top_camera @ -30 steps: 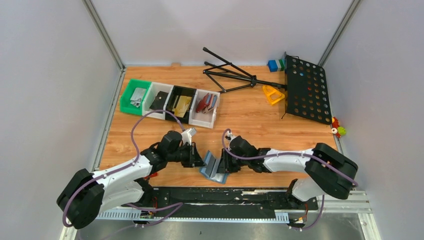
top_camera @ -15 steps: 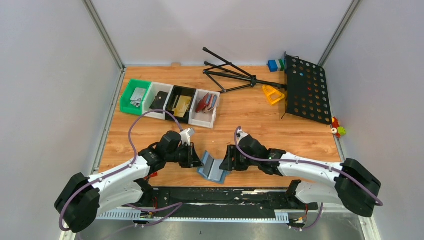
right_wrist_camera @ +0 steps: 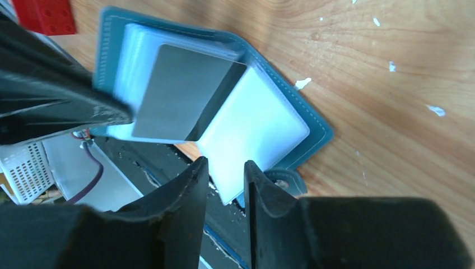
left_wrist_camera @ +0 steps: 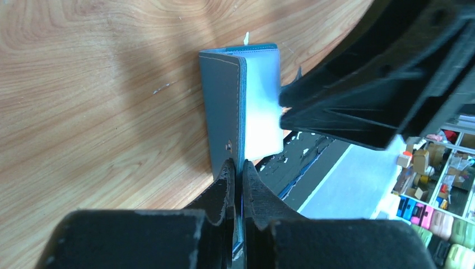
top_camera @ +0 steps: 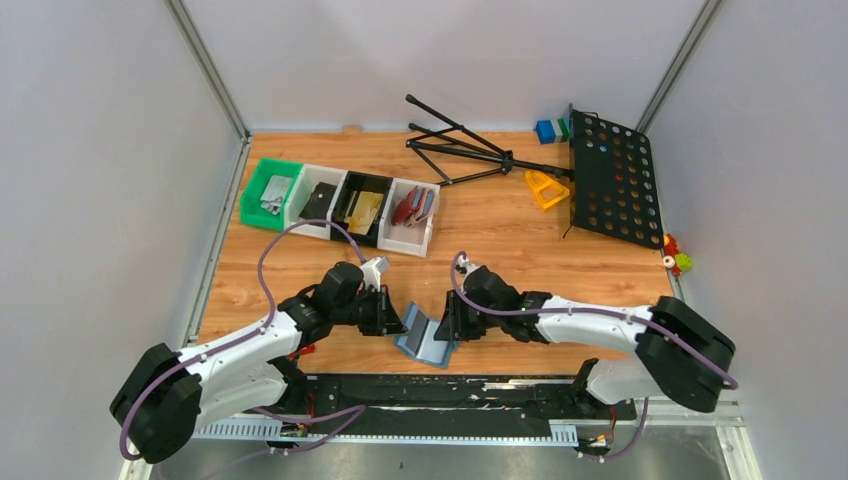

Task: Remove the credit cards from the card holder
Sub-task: Remove the credit card from the card holder.

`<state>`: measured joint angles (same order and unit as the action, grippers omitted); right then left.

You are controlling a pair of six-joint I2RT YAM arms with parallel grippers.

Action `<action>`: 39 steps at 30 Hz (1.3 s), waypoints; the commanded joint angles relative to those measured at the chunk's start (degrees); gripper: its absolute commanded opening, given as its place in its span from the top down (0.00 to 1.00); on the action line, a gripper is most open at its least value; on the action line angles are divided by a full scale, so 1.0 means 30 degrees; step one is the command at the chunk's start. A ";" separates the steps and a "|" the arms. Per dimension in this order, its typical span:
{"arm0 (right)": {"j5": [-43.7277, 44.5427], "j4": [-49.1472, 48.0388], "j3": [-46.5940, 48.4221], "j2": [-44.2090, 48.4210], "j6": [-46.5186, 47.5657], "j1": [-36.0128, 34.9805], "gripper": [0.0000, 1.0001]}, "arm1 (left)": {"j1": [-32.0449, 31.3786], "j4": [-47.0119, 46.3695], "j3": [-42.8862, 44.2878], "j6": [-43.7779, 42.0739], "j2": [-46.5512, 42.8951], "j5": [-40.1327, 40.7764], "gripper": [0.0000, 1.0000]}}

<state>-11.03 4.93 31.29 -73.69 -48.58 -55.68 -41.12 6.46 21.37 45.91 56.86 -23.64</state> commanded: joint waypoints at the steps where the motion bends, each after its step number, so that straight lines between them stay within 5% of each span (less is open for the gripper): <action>1: -0.1103 -0.2206 0.0630 -0.1978 -0.0291 0.0089 0.73 | -0.0033 -0.0834 0.0001 0.0030 -0.0033 -0.0261 0.87; 7: -0.1428 -0.2862 0.1115 -0.3640 -0.0203 0.0076 0.78 | -0.0040 -0.1865 -0.0503 0.0212 0.0041 -0.0542 0.58; 13: -0.1765 -0.3062 0.1505 -0.4504 -0.0125 0.0074 0.80 | -0.0047 -0.2796 -0.0621 -0.0025 0.1005 -0.1086 0.49; 23: -0.1715 -0.2934 0.1700 -0.4704 0.0017 0.0074 0.80 | -0.0033 -0.3322 -0.0617 -0.0221 0.2140 -0.1352 0.54; 32: -0.1644 -0.2832 0.1601 -0.4473 0.0021 0.0074 0.81 | -0.0032 -0.3358 -0.0705 -0.0221 0.2463 -0.1137 0.77; 39: -0.1335 -0.2561 0.0940 -0.3577 0.0134 0.0154 0.81 | -0.0032 -0.3537 -0.0735 -0.0384 0.3232 -0.1222 0.74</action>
<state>-15.99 -2.33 34.63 -87.20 -48.97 -55.68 -41.12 -1.93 19.53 45.93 65.58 -26.74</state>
